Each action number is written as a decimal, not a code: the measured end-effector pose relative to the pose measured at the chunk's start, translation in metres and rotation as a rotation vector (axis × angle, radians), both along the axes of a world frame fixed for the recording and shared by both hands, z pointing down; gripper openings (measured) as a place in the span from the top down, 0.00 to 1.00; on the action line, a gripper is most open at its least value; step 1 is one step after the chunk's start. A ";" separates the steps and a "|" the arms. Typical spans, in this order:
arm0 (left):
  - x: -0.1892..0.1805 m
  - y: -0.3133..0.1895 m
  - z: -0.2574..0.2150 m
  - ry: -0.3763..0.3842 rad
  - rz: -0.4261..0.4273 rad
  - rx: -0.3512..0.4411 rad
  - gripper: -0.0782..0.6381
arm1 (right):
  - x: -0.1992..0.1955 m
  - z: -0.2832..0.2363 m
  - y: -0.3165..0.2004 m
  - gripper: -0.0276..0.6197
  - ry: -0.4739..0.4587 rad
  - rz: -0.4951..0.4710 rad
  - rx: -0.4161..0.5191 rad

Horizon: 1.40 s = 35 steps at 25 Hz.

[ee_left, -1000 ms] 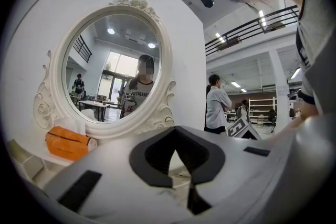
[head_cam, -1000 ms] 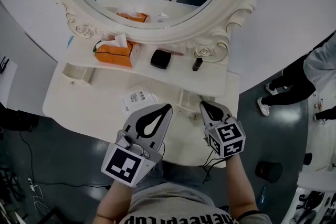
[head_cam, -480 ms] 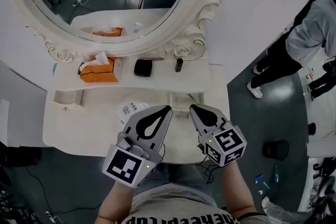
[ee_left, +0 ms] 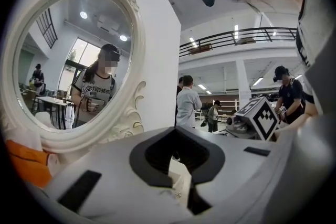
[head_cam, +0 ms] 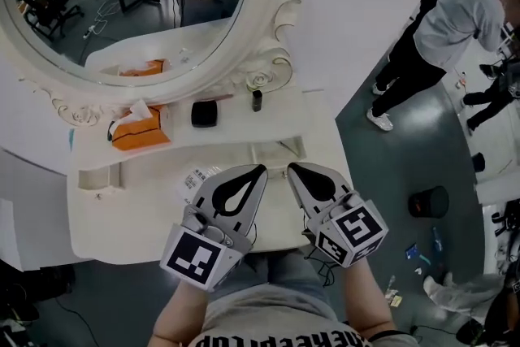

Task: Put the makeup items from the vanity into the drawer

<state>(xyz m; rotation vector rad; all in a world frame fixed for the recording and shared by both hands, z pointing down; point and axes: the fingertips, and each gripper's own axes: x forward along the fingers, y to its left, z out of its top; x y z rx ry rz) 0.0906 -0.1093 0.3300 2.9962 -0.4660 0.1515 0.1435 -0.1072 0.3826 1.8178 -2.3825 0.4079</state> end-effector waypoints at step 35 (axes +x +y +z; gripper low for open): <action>-0.016 0.032 -0.004 0.006 0.276 0.024 0.88 | -0.044 -0.067 0.046 0.94 0.013 0.214 0.222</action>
